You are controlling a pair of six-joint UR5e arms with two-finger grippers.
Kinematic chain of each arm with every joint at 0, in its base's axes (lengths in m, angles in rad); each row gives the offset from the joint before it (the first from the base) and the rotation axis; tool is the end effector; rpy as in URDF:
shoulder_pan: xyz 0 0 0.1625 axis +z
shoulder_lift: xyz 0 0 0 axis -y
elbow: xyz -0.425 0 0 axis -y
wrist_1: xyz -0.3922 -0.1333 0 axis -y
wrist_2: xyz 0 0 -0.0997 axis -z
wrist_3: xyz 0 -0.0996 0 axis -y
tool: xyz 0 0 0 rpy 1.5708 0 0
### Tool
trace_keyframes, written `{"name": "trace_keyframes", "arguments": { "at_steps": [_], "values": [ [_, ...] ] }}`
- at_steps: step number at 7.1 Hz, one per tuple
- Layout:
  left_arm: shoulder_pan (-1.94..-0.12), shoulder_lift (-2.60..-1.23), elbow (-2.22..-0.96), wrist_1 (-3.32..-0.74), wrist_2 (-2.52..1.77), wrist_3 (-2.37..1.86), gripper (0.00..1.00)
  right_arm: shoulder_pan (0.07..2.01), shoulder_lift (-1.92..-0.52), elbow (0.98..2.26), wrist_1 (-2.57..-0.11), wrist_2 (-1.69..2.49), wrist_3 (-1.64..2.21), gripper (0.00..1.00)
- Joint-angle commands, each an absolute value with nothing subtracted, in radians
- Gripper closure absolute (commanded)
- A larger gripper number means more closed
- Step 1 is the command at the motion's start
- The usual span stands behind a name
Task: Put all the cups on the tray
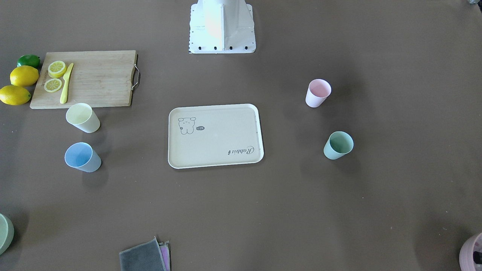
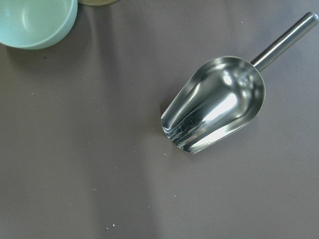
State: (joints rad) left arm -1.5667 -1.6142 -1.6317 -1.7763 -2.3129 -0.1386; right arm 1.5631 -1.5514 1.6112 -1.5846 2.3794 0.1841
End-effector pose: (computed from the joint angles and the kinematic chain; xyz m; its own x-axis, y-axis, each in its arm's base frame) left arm -0.0638 -0.5261 0.5858 0.7297 0.0755 -0.6796 0.0978 0.9721 0.2130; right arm 0.0574 -0.5030 0.6281 0.6800 0.1449 0.7188 -0.1188 0.9891 -0.0871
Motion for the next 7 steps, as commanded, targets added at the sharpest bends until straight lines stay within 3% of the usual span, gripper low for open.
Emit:
{"name": "trace_keyframes", "arguments": {
  "at_steps": [1, 4, 7],
  "values": [
    [-1.565, -1.614, -1.631, -1.776, -2.315, -0.138, 0.02, 1.563, -1.546, 1.606, -1.585, 2.376, 0.184, 0.00],
    [-1.565, -1.611, -1.649, -1.801, -2.398, -0.137, 0.02, 1.563, -1.549, 1.644, -1.582, 2.433, 0.178, 0.00],
    [-1.505, -1.620, -1.641, -1.986, -2.401, -0.197, 0.02, 1.498, -1.511, 1.765, -1.589, 2.308, 0.224, 0.00]
  ]
}}
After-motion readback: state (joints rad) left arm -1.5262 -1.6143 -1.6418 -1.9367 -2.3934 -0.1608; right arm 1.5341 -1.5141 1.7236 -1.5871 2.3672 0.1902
